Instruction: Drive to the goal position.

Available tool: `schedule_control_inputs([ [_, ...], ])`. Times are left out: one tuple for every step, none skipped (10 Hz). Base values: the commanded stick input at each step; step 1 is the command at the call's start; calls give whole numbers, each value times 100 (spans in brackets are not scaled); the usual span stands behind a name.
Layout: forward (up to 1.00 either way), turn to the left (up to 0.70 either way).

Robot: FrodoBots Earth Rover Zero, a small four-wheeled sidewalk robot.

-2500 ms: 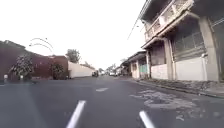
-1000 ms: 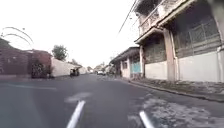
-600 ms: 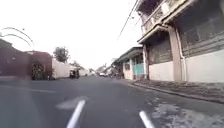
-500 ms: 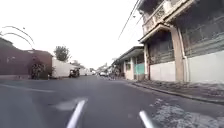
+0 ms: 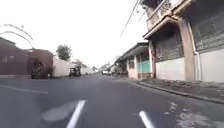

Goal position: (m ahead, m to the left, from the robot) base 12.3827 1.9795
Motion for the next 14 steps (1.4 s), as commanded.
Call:
schedule_control_inputs([
  [100,0],
  [100,0],
  [100,0],
  [100,0],
  [100,0],
  [100,0],
  [100,-1],
  [100,-30],
  [100,-40],
  [100,-40],
  [100,-27],
  [100,-12],
  [100,0],
  [100,0],
])
